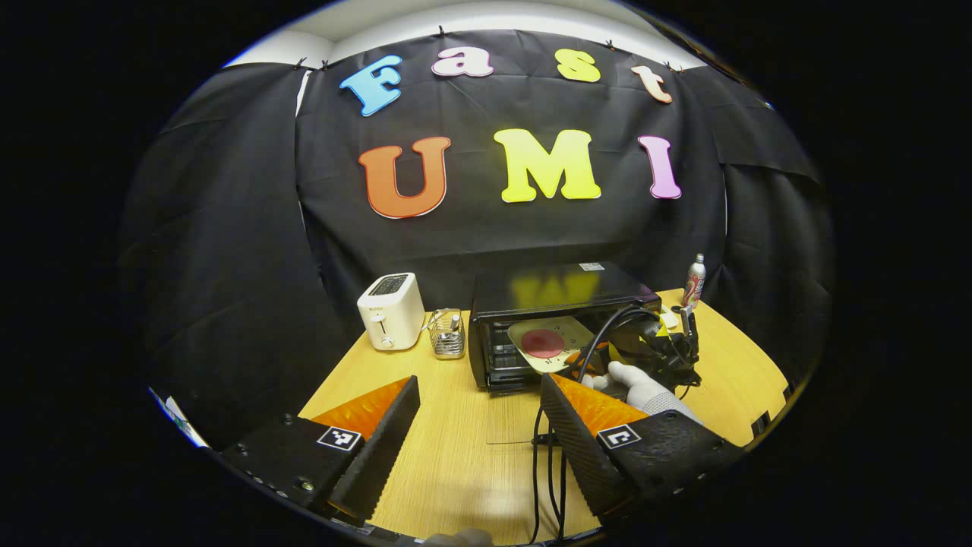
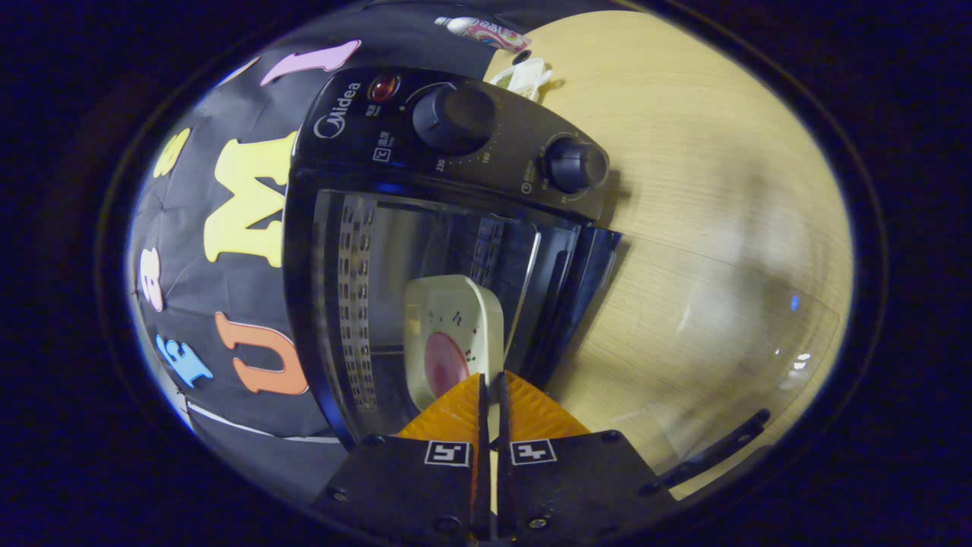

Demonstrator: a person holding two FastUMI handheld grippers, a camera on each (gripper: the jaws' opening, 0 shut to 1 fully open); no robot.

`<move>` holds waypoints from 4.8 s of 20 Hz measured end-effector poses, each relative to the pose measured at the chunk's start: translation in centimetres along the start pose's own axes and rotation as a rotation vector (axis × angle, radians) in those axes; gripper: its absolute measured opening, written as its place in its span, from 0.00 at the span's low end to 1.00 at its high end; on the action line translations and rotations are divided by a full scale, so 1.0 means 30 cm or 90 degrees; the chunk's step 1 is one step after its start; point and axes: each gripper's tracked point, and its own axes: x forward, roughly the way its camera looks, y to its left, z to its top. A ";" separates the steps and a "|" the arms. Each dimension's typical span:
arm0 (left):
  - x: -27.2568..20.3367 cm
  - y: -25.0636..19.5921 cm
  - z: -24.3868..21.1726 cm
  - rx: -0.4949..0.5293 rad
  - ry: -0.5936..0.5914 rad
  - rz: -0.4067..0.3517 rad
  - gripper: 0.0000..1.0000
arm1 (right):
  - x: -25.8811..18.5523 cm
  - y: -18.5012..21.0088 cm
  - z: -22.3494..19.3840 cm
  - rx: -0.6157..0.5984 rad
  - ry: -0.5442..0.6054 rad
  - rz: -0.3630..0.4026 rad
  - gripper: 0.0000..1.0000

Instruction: Open the electric oven with the left hand, put the food in, and close the electric oven.

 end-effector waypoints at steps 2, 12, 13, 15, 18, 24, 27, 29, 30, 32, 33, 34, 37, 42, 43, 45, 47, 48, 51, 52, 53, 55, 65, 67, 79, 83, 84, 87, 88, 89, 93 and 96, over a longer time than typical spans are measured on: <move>0.003 0.005 -0.004 -0.002 0.001 0.003 0.97 | -0.004 0.055 0.018 -0.014 -0.019 0.060 0.11; 0.009 -0.015 0.017 -0.005 -0.022 0.009 0.97 | -0.137 0.019 0.002 -0.191 0.024 0.055 0.84; 0.010 -0.018 0.020 -0.003 -0.027 0.008 0.97 | -0.175 0.012 0.015 -0.245 0.019 0.050 0.77; 0.012 -0.028 0.026 -0.002 -0.035 0.006 0.97 | -0.252 0.012 0.035 -0.343 0.026 0.040 0.99; 0.015 -0.046 0.039 -0.008 -0.045 0.001 0.97 | -0.390 0.015 0.115 -0.464 0.007 0.024 0.94; 0.022 -0.100 0.009 -0.005 -0.049 -0.012 0.97 | -0.666 0.010 0.348 -0.617 -0.065 -0.023 0.94; 0.038 -0.130 -0.041 0.006 -0.040 -0.021 0.97 | -0.784 0.051 0.460 -0.687 -0.109 -0.031 0.95; 0.047 -0.144 -0.094 0.009 -0.029 -0.027 0.97 | -0.846 0.055 0.498 -0.707 -0.126 -0.043 1.00; 0.051 -0.160 -0.123 0.005 -0.018 -0.032 0.97 | -0.875 0.059 0.515 -0.719 -0.136 -0.048 0.94; 0.058 -0.191 -0.174 -0.003 -0.008 -0.042 0.97 | -0.922 0.065 0.545 -0.739 -0.150 -0.053 1.00; 0.063 -0.210 -0.199 -0.009 -0.005 -0.049 0.97 | -0.952 0.069 0.549 -0.748 -0.152 -0.053 0.95; 0.073 -0.229 -0.222 -0.014 0.002 -0.053 0.98 | -0.976 0.079 0.544 -0.749 -0.149 -0.052 0.96; 0.099 -0.289 -0.340 -0.027 0.038 -0.069 0.97 | -1.038 0.115 0.573 -0.767 -0.167 -0.051 0.95; 0.162 -0.381 -0.510 -0.040 0.107 -0.096 0.97 | -1.112 0.131 0.640 -0.807 -0.215 -0.074 0.94; 0.170 -0.398 -0.535 -0.035 0.114 -0.101 0.98 | -1.126 0.126 0.651 -0.814 -0.219 -0.083 0.95; 0.195 -0.425 -0.584 -0.024 0.134 -0.108 0.97 | -1.140 0.109 0.664 -0.809 -0.219 -0.099 0.96; 0.226 -0.447 -0.635 -0.014 0.151 -0.112 0.97 | -1.156 0.099 0.686 -0.799 -0.225 -0.113 1.00; 0.241 -0.458 -0.658 -0.014 0.162 -0.115 0.97 | -1.160 0.087 0.689 -0.797 -0.224 -0.121 0.95; 0.273 -0.491 -0.702 -0.017 0.179 -0.119 1.00 | -1.185 0.089 0.710 -0.800 -0.234 -0.135 0.95; 0.289 -0.501 -0.710 -0.016 0.180 -0.121 0.98 | -1.189 0.088 0.708 -0.797 -0.234 -0.136 0.96; 0.305 -0.508 -0.710 -0.016 0.181 -0.123 0.97 | -1.193 0.089 0.708 -0.795 -0.231 -0.138 0.96; 0.331 -0.518 -0.720 -0.014 0.186 -0.123 0.97 | -1.199 0.092 0.719 -0.795 -0.234 -0.144 0.96; 0.388 -0.510 -0.635 -0.027 0.172 -0.113 0.98 | -1.210 0.114 0.725 -0.795 -0.233 -0.142 0.96; 0.387 -0.509 -0.589 -0.025 0.157 -0.114 0.98 | -1.204 0.115 0.728 -0.790 -0.230 -0.139 0.96; 0.458 -0.509 -0.222 -0.029 0.051 -0.119 0.98 | -1.179 0.108 0.776 -0.741 -0.231 -0.129 0.96; 0.438 -0.509 -0.225 -0.023 0.050 -0.120 0.98 | -1.178 0.116 0.783 -0.746 -0.238 -0.131 0.96; 0.433 -0.509 -0.221 -0.023 0.047 -0.120 0.98 | -1.176 0.123 0.777 -0.747 -0.236 -0.128 0.96; 0.404 -0.504 -0.181 -0.020 0.031 -0.116 0.98 | -1.175 0.134 0.772 -0.756 -0.237 -0.128 0.96; 0.388 -0.498 -0.158 -0.018 0.022 -0.115 0.98 | -1.176 0.141 0.770 -0.758 -0.240 -0.126 0.96; 0.368 -0.491 -0.126 -0.017 0.007 -0.115 0.98 | -1.177 0.151 0.762 -0.761 -0.241 -0.122 0.95; 0.267 -0.458 0.019 -0.033 -0.048 -0.122 0.98 | -1.193 0.190 0.735 -0.778 -0.258 -0.109 0.96; 0.156 -0.401 0.150 -0.045 -0.100 -0.113 0.98 | -1.217 0.232 0.712 -0.802 -0.270 -0.086 0.96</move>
